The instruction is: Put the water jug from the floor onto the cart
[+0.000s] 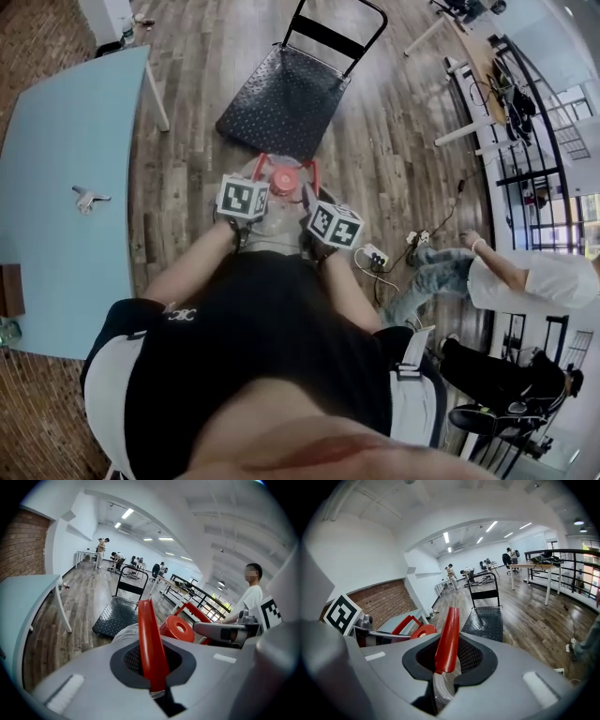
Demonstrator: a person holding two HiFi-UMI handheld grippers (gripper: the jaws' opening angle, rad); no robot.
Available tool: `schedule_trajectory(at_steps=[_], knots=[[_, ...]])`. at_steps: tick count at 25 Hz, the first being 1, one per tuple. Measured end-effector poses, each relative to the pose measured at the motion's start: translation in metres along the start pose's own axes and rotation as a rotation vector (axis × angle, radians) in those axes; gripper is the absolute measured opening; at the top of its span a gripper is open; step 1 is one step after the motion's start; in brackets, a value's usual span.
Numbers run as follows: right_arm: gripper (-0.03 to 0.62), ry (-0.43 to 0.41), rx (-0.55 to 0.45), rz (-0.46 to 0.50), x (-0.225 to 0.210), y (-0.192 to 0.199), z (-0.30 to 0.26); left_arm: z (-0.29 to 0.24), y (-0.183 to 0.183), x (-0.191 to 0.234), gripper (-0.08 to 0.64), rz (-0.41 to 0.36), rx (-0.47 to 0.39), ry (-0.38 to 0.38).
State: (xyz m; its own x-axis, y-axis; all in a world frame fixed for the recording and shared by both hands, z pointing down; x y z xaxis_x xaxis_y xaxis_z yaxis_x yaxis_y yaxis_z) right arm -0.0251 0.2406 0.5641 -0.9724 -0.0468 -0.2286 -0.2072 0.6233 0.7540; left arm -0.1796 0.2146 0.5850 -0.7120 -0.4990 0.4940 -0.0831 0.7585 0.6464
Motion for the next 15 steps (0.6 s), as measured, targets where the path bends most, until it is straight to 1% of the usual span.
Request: schedule_trajectory(at_steps=[6,15], knots=[[0.084,0.007,-0.004,-0.002,0.003,-0.004,-0.007,-0.002,-0.006,0.007,0.002,-0.009,-0.01,0.012],[0.084,-0.037,0.0,0.025,0.015,-0.02,-0.04,-0.008,-0.026,0.032,0.002,-0.012,-0.022,-0.026]])
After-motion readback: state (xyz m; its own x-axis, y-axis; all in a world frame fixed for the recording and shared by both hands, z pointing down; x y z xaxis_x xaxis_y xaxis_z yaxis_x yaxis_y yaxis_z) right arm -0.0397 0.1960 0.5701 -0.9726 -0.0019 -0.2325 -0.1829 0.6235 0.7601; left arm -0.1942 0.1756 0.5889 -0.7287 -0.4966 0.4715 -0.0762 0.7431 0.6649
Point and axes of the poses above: the fingertips, and each gripper's own axes: z backward along the fingers, x to its left, y out of its underside, the point moved 4 cm from there along z, backward along the fingers, and after that the axes turned 11 degrees about y, right-handed, at the moved point
